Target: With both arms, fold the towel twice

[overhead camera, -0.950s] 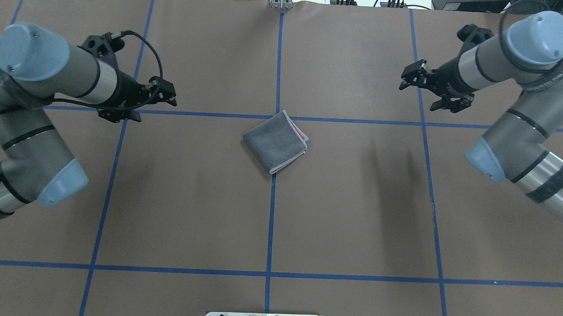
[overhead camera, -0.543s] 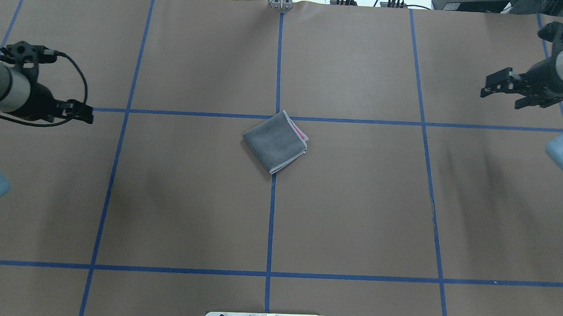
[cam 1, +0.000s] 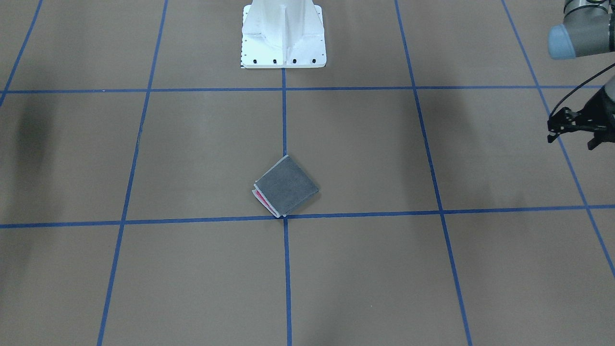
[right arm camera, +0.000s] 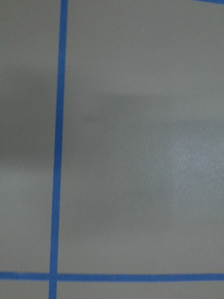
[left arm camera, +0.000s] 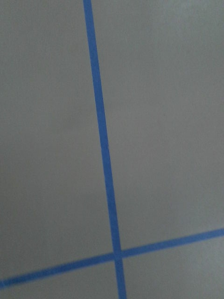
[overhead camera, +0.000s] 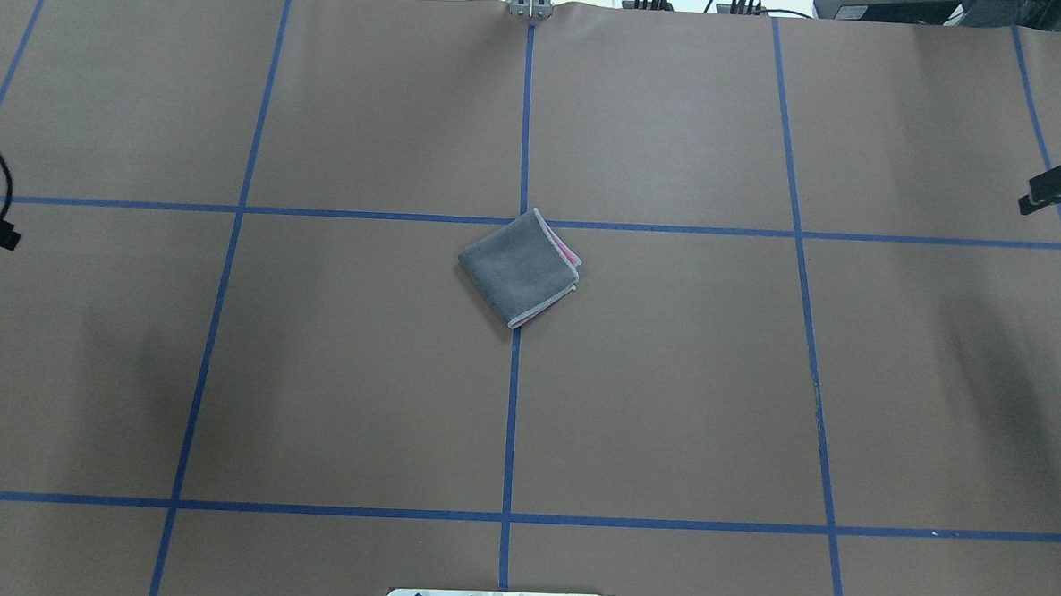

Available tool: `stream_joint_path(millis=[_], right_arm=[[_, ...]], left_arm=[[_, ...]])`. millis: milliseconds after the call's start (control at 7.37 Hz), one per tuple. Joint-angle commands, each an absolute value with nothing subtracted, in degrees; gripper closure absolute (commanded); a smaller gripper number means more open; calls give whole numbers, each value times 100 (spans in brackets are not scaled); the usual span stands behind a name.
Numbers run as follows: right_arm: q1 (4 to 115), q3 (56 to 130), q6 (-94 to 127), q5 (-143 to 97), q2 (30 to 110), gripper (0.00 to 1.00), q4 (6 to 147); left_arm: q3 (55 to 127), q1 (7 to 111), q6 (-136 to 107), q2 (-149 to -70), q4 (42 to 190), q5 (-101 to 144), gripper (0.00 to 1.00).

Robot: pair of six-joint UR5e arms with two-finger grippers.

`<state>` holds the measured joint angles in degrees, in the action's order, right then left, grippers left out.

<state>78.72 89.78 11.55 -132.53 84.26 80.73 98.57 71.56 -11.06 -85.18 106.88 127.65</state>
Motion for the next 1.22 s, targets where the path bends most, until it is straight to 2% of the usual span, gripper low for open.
stream_joint_path(millis=[0,407,679,1086], right_arm=[[8068,9026,527,-13455,8411,0,8692],[8130,9227,527,-13562,8682,0,8684],[8130,9849,527,-13562,9313,0,8666],[8182,9871,527,-13570,9387,0,8692]], left_arm=[[9747,8065,-677,-8517,9995,13881,0],[9879,8332,-694,-8403,10011,13949,0],[9905,8402,-721,-8402,10011,13957,0],[10124,8666,-677,-8132,9993,13948,0]])
